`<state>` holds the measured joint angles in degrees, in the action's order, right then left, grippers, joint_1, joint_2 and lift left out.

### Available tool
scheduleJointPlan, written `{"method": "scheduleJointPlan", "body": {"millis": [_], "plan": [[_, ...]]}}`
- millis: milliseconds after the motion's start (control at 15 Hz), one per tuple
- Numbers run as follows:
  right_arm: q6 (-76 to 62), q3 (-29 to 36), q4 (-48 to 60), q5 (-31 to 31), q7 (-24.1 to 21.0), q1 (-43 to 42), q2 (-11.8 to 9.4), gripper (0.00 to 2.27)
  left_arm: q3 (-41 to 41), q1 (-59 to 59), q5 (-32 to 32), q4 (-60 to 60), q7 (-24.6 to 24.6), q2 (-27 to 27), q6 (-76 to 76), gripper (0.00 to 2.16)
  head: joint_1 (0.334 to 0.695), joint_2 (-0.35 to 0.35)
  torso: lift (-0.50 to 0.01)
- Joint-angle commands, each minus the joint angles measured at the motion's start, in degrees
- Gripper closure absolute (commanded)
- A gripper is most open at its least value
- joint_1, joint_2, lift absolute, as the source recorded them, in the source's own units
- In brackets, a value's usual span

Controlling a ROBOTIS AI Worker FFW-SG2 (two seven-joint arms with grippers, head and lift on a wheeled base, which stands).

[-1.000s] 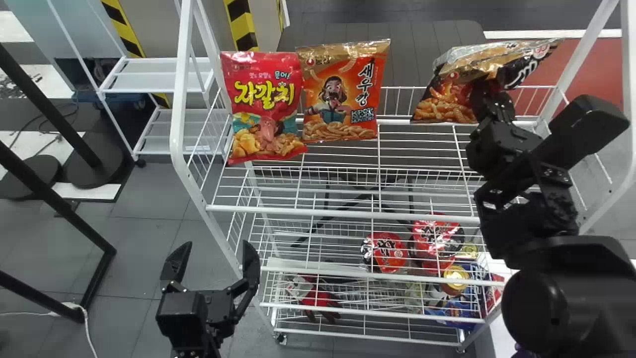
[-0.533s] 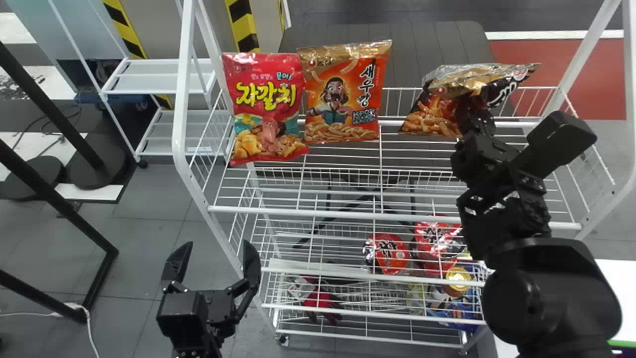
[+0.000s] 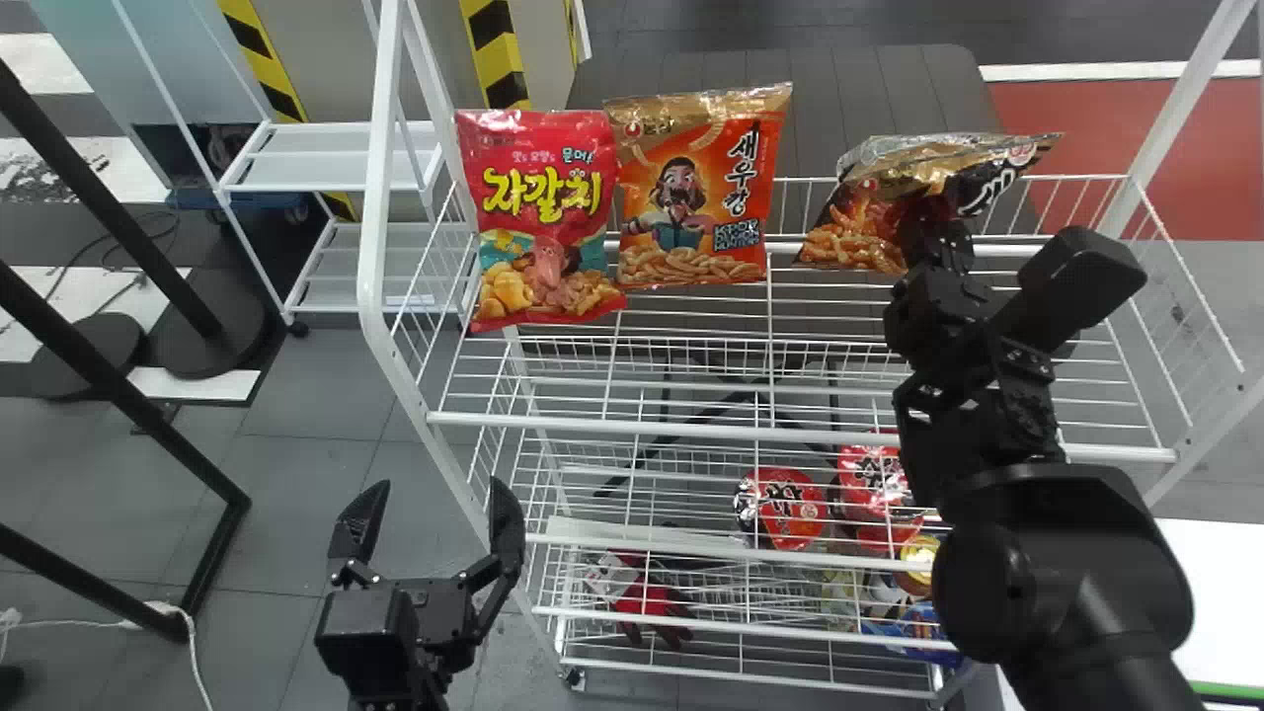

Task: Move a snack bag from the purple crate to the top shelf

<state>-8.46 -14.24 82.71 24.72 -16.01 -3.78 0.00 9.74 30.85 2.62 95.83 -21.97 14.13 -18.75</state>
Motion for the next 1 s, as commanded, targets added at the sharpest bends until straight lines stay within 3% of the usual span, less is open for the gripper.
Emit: {"method": "scheduleJointPlan", "body": {"millis": [0,933], "plan": [[-0.02,-0.44,-1.77,0.06,0.01,-0.97,0.05,1.82,0.01,0.00,-0.07,0.06,0.00,0.20,-0.10,0.12,0.695,0.122,0.000],[1.74,-0.97,-8.97,1.91,0.63,-5.27,0.05,1.80,0.37,-1.23,0.81,-0.55,0.61,0.64,0.25,0.13,0.695,0.126,0.000]]}}
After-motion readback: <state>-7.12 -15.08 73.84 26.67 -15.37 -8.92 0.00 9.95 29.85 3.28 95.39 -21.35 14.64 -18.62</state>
